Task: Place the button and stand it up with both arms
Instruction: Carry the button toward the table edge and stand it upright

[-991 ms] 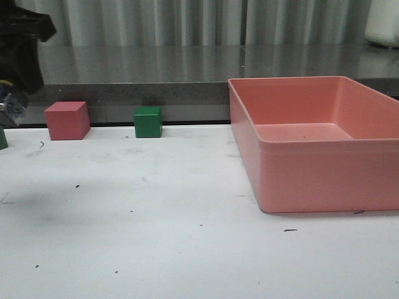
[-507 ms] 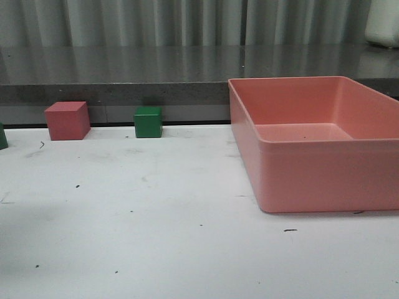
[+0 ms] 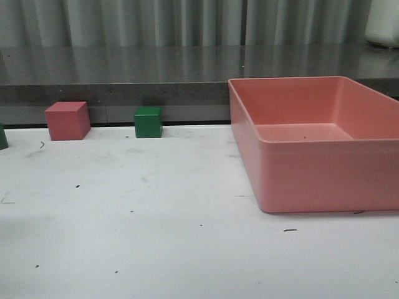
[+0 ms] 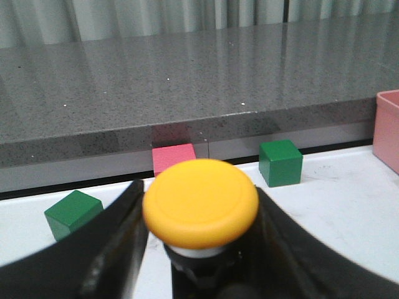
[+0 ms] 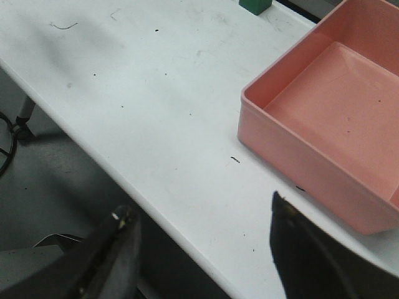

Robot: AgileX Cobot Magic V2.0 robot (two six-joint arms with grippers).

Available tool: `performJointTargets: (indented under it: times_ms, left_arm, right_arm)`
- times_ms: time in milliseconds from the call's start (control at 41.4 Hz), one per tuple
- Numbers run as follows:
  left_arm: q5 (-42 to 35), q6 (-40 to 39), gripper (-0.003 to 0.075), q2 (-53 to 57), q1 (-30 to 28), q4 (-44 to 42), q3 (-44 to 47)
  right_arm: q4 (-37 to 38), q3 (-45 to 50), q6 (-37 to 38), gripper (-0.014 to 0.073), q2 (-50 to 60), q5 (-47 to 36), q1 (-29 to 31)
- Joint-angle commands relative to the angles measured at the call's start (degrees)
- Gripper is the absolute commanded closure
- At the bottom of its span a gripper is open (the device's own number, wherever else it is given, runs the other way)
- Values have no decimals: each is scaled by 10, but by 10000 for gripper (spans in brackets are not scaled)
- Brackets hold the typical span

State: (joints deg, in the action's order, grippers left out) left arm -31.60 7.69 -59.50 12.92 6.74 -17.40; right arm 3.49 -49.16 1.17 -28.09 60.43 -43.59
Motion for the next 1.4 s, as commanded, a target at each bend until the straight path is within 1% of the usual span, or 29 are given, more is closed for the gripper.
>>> performJointTargets:
  times_ms: [0,121,362,580,749,918,1160,1377]
  left_arm:
    - [-78,-14,479,-12,4,8,-13]
    - [-113,-16,479,-48,8,8,-13]
    - [-205,-24,479,-136,50,6,-13]
    - [-273,-26,479,-221,57,5,-13]
    - [-356,-26,479,-283,57,6,-10]
    - [-465,-26,479,-342,57,6,-7]
    - [-468,-26,479,-402,57,6,-7]
    - [-468,-26,479,-419,57,4,-7]
  right_arm:
    - [4,-13,-6,121,-3,-35,3]
    - [4,-13,-6,121,-3,-35,3]
    - [4,-13,-6,121,-3,-35,3]
    - [4,-13,-6,121,-3,-35,3]
    - [4,-13,-6,121,-3,-35,3]
    - [4,-13,-6,121,-3,-35,3]
    - [4,-13,-6,121,-3,-35,3]
    - [4,-13,-6,121,-3,-35,3]
